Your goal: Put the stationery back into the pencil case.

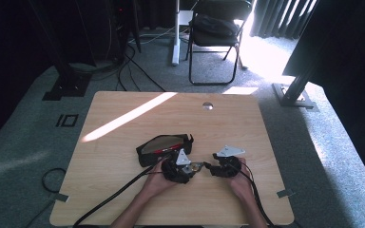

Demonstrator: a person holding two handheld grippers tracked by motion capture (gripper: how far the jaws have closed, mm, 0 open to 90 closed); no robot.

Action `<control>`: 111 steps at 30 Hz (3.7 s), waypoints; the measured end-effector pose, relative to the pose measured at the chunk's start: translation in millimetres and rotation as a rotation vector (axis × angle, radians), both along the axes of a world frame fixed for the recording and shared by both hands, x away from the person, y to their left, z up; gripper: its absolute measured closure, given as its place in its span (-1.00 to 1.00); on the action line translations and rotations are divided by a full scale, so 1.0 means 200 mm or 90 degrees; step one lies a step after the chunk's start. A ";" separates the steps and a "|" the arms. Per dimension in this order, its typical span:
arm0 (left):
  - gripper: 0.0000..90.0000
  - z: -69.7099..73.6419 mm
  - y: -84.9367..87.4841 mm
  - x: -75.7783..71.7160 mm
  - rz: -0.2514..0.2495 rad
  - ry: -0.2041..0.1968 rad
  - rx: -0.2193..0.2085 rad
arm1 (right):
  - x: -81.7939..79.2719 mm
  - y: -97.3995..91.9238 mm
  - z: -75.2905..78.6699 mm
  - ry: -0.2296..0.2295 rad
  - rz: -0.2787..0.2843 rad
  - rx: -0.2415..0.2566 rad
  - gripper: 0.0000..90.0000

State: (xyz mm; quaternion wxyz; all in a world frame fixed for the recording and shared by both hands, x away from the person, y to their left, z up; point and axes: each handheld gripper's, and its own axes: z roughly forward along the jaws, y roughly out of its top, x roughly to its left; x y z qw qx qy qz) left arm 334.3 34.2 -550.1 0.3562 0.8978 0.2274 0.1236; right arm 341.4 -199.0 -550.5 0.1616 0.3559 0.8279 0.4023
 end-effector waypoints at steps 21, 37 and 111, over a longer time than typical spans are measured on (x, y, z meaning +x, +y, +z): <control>-0.09 0.02 0.01 0.00 -0.024 0.018 0.021 | 0.01 -0.03 -0.01 0.003 -0.011 0.000 -0.07; -0.08 0.02 0.03 0.00 -0.054 0.032 0.016 | 0.01 -0.06 -0.01 0.005 -0.020 0.002 -0.07; -0.07 0.33 0.16 -0.07 -0.086 -0.028 -0.016 | 0.04 -0.11 -0.05 0.015 -0.038 -0.016 -0.27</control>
